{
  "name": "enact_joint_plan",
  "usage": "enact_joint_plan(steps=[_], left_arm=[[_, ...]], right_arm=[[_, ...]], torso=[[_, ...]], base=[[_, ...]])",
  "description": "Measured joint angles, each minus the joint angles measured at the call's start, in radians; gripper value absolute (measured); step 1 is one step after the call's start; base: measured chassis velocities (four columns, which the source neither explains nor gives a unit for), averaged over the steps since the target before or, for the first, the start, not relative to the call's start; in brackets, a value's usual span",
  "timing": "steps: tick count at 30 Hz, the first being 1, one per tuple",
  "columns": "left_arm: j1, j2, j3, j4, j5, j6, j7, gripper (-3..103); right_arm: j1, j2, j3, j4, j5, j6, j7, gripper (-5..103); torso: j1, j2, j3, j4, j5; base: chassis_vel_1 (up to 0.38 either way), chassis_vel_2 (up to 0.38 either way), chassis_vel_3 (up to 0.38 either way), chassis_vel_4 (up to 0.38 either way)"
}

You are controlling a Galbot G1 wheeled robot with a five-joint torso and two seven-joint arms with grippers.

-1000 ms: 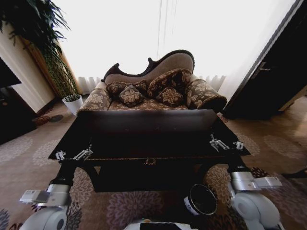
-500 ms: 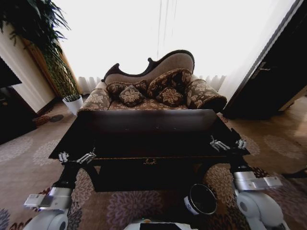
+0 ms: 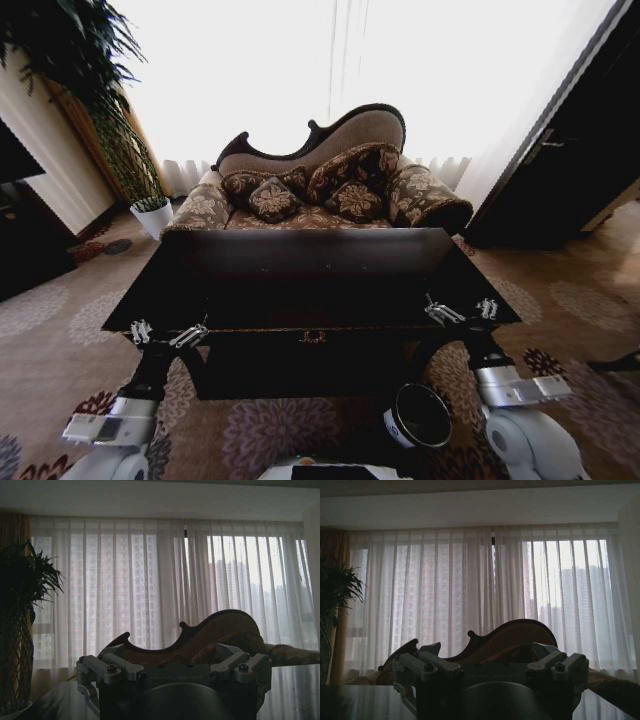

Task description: Move to the front of the table and place the trash on the table into the trash bin.

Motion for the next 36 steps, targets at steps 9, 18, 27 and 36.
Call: enact_joint_plan(steps=[9,18,27,36], left_arm=[[0.002,-0.001,0.001,0.006,0.005,-0.004,0.002,100],[-0.009,0.003,0.007,0.025,0.001,-0.004,0.002,100],[-0.022,0.006,0.02,0.039,-0.001,-0.002,0.002,100],[-0.02,0.01,0.024,0.041,-0.003,-0.001,0.002,100]], right_arm=[[-0.001,-0.001,0.003,-0.003,0.021,0.008,-0.009,100],[0.004,0.004,-0.006,-0.015,0.02,0.009,-0.01,100],[0.004,0.005,0.0,-0.021,0.02,0.009,-0.009,100],[-0.006,0.005,0.016,-0.022,0.025,0.012,-0.008,100]], torso=[[0.0,0.0,0.0,0.0,0.0],[-0.001,0.0,0.0,0.0,0.0001],[0.0,0.0,0.0,0.0,0.0],[0.0,0.0,0.0,0.0,0.0001]], base=[[0.133,-0.123,-0.136,0.142],[0.242,-0.241,-0.239,0.235],[0.203,-0.215,-0.197,0.206],[0.162,-0.174,-0.172,0.179]])
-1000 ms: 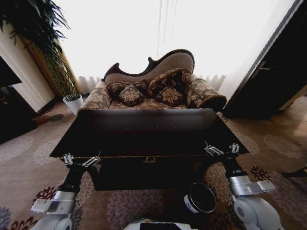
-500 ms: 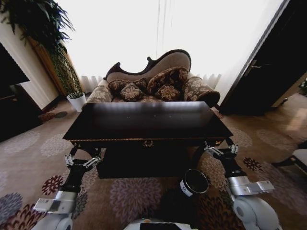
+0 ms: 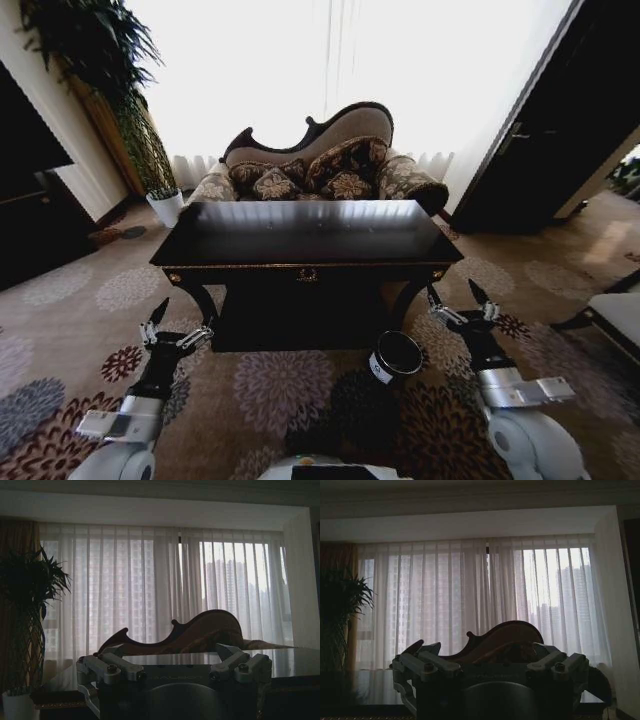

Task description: Move to the front of the table and place the trash on the table into the trash bin.

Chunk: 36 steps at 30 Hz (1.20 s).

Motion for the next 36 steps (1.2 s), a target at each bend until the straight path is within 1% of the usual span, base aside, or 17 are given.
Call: enact_joint_plan(steps=[20,36], left_arm=[[0.012,0.001,-0.01,-0.005,-0.002,-0.001,-0.002,100],[0.013,0.0,-0.007,-0.009,-0.001,-0.001,-0.002,100]], right_arm=[[-0.021,0.012,0.011,0.004,0.004,0.019,-0.004,100],[-0.017,0.014,0.015,0.003,0.008,0.02,-0.005,100]], torso=[[0.0,0.0,0.0,0.0,-0.0001],[0.0,0.0,0.0,0.0,-0.0001]], base=[[0.184,-0.184,-0.19,0.185],[0.196,-0.2,-0.189,0.2]])
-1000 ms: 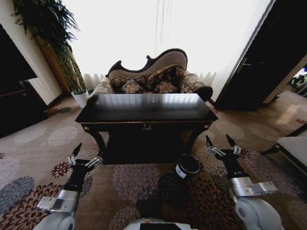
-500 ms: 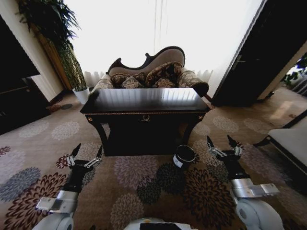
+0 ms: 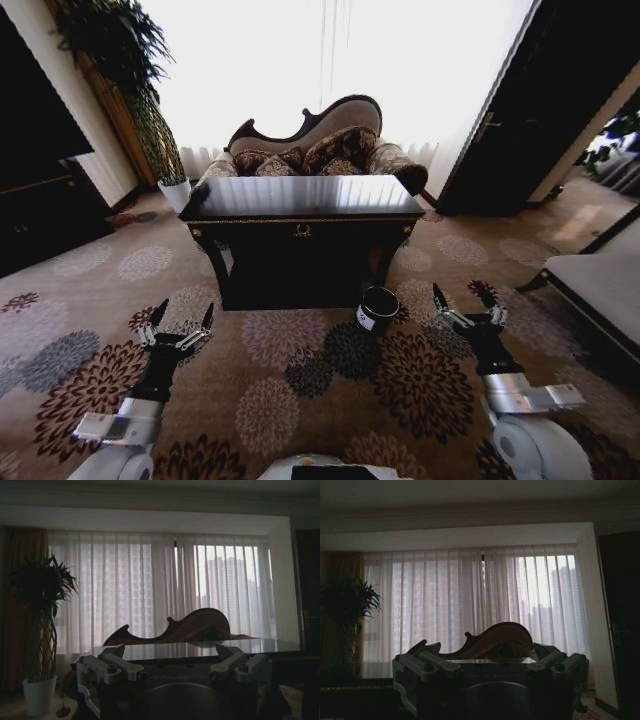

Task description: Move to the front of the table and place the trash on the table into the trash bin.

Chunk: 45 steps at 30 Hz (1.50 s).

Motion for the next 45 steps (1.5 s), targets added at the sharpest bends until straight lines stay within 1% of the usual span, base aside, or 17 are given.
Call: enact_joint_plan(steps=[6,10,14,45], left_arm=[[-0.001,-0.001,0.001,0.0,0.0,0.0,-0.001,100],[-0.002,-0.003,0.004,0.001,0.004,0.0,-0.001,100],[-0.004,-0.003,0.005,0.004,0.005,0.0,-0.001,100],[-0.01,-0.002,0.009,0.007,0.003,-0.002,-0.001,100]], right_arm=[[0.003,-0.001,0.0,-0.003,0.001,0.002,0.0,100],[0.003,-0.002,-0.002,-0.012,0.009,0.033,-0.024,100],[0.004,-0.002,-0.004,-0.015,0.016,0.043,-0.03,100],[-0.003,0.004,0.007,-0.012,0.022,0.048,-0.038,100]], torso=[[0.0,0.0,0.0,0.0,0.0],[-0.001,0.001,0.0,-0.0002,0.0002],[-0.001,0.001,0.0,0.0001,0.0001],[0.0,0.0,0.0,0.0,0.0]], base=[[0.182,-0.179,-0.176,0.181],[0.158,-0.174,-0.153,0.155],[0.077,-0.068,-0.058,0.102],[-0.004,0.006,0.003,-0.007]])
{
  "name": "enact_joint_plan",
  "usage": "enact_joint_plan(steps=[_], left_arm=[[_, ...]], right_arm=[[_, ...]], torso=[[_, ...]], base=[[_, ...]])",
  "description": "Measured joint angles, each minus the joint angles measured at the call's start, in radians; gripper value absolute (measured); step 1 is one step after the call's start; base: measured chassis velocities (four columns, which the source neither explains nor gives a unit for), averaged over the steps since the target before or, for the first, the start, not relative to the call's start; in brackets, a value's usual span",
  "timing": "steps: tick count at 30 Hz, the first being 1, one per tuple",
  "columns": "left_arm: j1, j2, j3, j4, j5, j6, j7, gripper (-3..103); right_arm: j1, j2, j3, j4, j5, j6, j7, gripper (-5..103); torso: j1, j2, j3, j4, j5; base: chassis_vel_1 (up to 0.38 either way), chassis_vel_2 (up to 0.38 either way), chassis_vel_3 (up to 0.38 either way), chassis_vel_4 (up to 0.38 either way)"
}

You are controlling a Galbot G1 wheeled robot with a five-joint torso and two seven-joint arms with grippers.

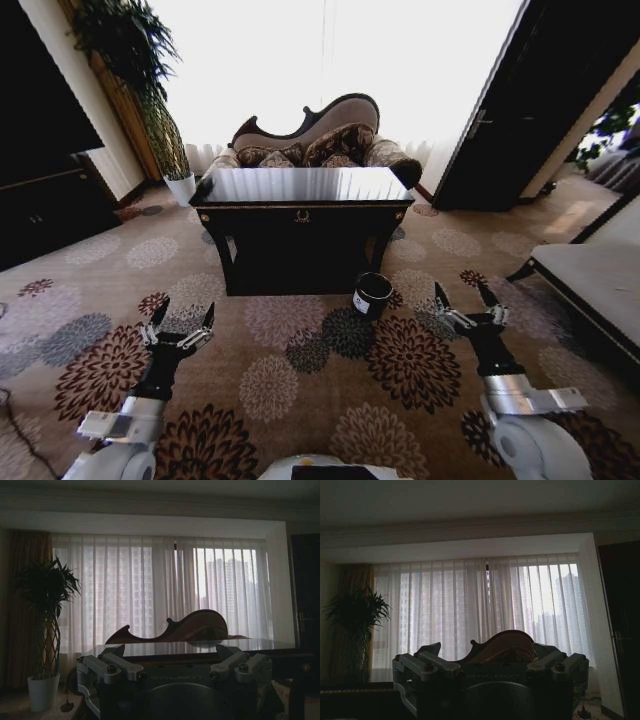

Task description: Move to the front of the table and place the trash on the table into the trash bin.

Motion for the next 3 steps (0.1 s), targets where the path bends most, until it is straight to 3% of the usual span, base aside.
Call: enact_joint_plan(steps=[3], left_arm=[[0.0,0.0,0.0,0.0,0.0,0.0,0.0,100]], right_arm=[[-0.002,0.002,0.001,0.0,0.0,0.001,-0.004,100]], torso=[[0.0,0.0,0.0,0.0,0.0]], base=[[0.0,0.0,0.0,0.0]])
